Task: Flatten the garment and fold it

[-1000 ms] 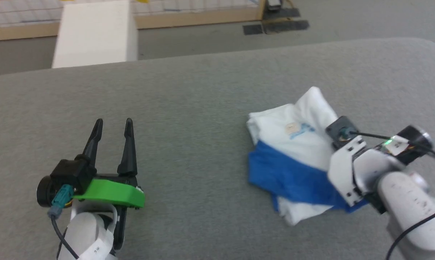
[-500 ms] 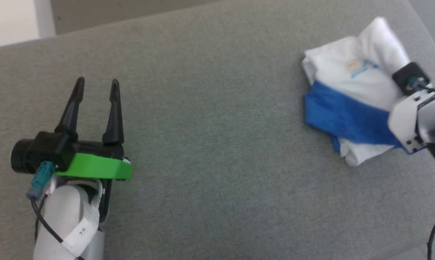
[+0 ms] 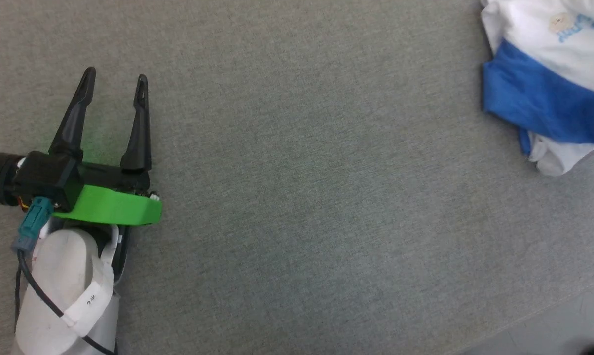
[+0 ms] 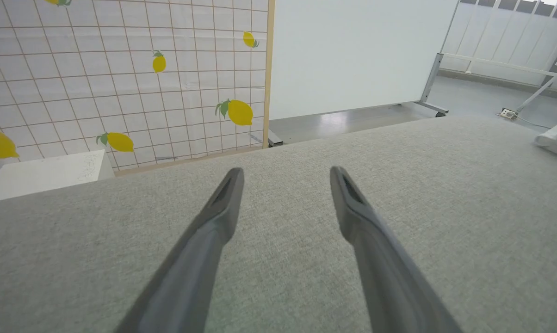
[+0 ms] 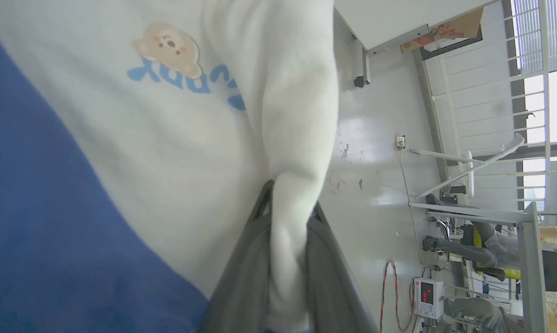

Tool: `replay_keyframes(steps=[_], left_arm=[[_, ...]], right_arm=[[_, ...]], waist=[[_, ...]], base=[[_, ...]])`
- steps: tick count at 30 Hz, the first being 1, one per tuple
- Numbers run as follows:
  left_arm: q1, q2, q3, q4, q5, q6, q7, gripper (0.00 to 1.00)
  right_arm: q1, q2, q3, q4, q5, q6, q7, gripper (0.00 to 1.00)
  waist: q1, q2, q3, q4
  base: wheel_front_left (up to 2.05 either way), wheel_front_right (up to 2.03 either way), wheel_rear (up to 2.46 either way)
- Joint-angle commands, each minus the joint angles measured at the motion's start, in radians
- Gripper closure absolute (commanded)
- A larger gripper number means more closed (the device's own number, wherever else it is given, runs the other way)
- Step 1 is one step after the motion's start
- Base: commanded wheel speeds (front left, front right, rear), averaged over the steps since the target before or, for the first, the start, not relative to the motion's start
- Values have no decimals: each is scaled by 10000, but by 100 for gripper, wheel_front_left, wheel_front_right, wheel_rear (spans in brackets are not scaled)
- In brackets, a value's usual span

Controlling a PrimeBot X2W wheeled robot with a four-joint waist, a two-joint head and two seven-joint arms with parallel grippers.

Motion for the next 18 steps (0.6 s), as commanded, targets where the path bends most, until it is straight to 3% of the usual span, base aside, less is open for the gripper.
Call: replay_keyframes(steps=[1, 9, 10, 11, 12, 18], left_arm=[[-203, 119, -47, -43, 20, -67, 60, 0], [-289, 258, -202, -7, -74, -49, 89, 0], [-266, 239, -212, 42, -89, -41, 68, 0], [-227, 212, -228, 114, -107, -31, 41, 0], [-192, 178, -242, 184, -126, -21, 14, 0], [158, -199, -378, 779, -297, 19, -177, 0]], right_arm=[[-214, 50, -186, 138, -182, -21, -163, 100], [-574, 225, -1244, 690, -1165, -21, -743, 100], [-523, 255, -1309, 758, -1248, -21, -715, 94], [-464, 304, -1422, 816, -1322, -21, -691, 43], [-404, 343, -1550, 856, -1380, -21, -655, 0], [181, 512, -2223, 1146, -1609, -21, -487, 0]], waist=[[-1, -1, 407, 27], [-1, -1, 561, 403], [-1, -1, 486, 427], [-1, -1, 379, 450], [-1, -1, 268, 474], [-1, -1, -1028, 687]], base=[[0, 0, 0], [0, 0, 0], [0, 0, 0], [0, 0, 0], [0, 0, 0], [0, 0, 0]])
